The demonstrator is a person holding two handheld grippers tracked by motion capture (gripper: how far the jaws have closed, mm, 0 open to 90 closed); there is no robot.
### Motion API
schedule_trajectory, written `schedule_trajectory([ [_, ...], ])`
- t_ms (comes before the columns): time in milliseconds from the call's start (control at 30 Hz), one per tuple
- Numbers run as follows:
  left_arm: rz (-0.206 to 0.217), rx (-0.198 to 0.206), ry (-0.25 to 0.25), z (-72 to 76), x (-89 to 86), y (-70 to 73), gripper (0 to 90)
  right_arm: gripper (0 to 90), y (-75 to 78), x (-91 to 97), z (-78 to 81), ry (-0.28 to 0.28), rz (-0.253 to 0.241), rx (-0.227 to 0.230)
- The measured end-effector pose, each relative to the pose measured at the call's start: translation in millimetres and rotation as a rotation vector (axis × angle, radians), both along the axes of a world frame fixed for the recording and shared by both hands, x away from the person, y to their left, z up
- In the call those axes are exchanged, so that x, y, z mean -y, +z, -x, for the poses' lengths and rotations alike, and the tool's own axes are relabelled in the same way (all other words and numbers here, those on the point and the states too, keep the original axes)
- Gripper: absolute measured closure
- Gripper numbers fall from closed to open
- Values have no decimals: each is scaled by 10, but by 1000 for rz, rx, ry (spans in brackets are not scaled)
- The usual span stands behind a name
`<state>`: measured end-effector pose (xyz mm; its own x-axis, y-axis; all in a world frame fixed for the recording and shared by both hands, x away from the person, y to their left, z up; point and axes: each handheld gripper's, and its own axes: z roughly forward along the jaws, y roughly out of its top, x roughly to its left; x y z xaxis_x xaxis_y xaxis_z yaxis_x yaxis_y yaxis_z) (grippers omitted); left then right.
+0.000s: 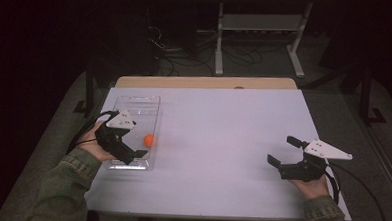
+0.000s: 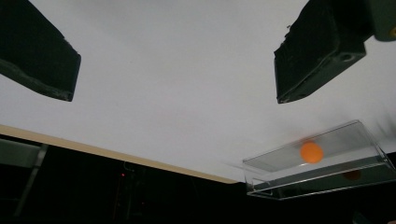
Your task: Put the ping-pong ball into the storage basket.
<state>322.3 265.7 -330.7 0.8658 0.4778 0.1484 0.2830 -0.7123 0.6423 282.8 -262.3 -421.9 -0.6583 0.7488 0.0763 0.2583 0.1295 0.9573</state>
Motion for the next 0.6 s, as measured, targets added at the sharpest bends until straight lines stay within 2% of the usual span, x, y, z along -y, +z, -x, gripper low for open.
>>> schedule_trajectory([
  [267,65,30,3,37,-70,-18,0,0,-7,1,-2,2,3,0],
  [467,131,50,9,95,-136,-21,0,0,-5,1,5,-1,2,1],
  [533,141,70,19,111,-152,-29,0,0,-5,-2,6,0,3,-1],
  [600,165,67,20,117,-169,-40,0,0,-4,-3,7,-1,2,0],
])
